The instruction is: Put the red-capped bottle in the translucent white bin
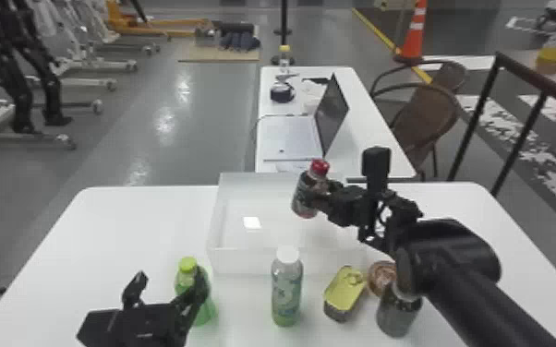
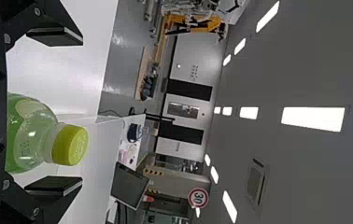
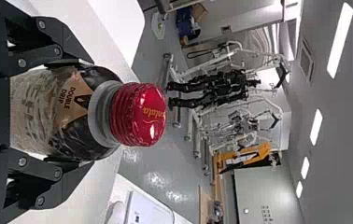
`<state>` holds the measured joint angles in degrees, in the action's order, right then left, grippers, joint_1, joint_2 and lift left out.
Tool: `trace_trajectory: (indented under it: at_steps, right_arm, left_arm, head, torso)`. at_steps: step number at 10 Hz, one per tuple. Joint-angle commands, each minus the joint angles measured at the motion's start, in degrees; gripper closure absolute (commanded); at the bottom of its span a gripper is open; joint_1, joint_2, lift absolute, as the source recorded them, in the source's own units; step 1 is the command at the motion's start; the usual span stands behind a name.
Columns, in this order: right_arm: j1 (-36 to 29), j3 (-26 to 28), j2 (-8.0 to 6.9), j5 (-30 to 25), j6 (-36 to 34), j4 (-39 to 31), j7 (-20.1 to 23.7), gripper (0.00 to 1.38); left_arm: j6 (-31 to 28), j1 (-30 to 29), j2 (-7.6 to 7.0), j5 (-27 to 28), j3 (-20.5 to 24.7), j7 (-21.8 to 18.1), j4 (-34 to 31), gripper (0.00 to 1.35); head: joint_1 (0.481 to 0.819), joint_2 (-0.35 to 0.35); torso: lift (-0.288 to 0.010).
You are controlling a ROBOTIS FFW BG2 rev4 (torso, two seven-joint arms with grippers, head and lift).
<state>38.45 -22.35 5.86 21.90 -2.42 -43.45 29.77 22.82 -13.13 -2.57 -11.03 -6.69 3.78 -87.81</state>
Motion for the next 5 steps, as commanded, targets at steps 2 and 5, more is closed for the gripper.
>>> trace_trajectory:
  at_steps: [2, 5]
  right_arm:
    - [-0.2, -1.6, -0.15, 1.4, 1.0, 3.1, -0.2, 1.16]
    - [-0.3, -1.6, -0.15, 1.3, 1.0, 3.7, -0.5, 1.04]
  left_arm:
    - [0.1, 0.2, -0.15, -0.3, -0.3, 0.0, 0.1, 0.23]
    - [0.2, 0.2, -0.15, -0.3, -0.3, 0.0, 0.1, 0.23]
  head:
    - [0.549, 0.0]
    - [0.549, 0.0]
  torso:
    - [-0.1]
    - [-0.1]
